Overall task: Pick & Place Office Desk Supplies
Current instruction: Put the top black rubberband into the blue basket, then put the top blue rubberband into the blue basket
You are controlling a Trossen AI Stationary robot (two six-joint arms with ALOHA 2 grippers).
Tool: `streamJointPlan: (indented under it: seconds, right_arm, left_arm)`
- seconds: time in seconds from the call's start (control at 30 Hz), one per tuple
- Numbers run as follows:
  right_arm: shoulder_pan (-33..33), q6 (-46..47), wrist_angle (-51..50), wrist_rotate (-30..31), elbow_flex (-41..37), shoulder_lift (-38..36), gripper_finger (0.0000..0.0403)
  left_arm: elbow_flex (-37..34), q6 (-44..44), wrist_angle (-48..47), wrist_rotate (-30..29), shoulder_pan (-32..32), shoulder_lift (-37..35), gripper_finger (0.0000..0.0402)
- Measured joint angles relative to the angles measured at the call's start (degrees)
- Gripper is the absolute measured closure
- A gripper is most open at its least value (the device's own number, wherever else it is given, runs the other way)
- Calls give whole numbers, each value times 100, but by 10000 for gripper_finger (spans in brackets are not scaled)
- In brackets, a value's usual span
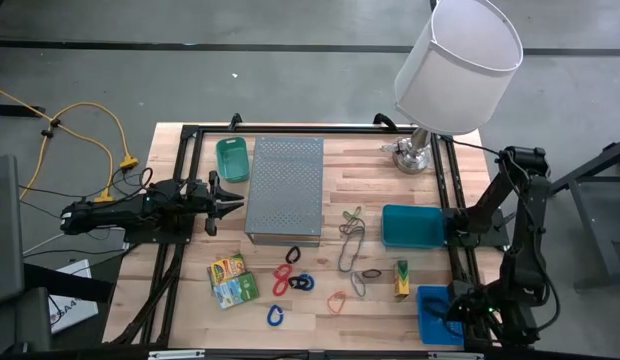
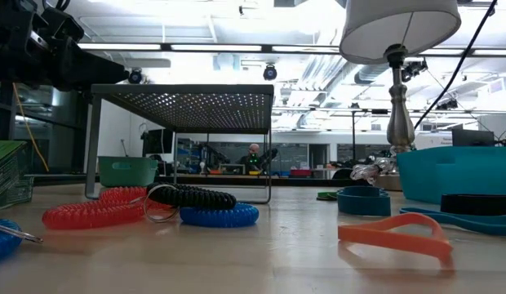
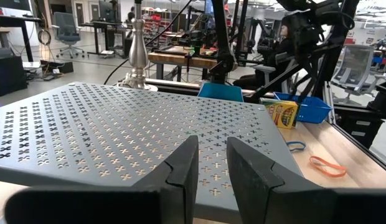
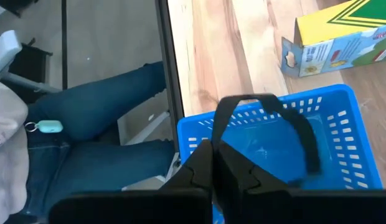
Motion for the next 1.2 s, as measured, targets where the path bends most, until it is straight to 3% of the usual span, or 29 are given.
streamJointPlan:
  seconds: [0.47, 0.87, 1.2]
  right_arm:
    - [0, 0, -151, -131, 0, 0, 399]
    - [0, 2, -164, -129, 0, 0, 331]
    - [0, 142, -243, -129, -2, 0, 324]
  left_arm:
    - [0, 1, -2, 0, -2, -1, 323]
    - [0, 1, -2, 0, -2, -1, 323]
    - [0, 1, -2, 0, 0, 0, 323]
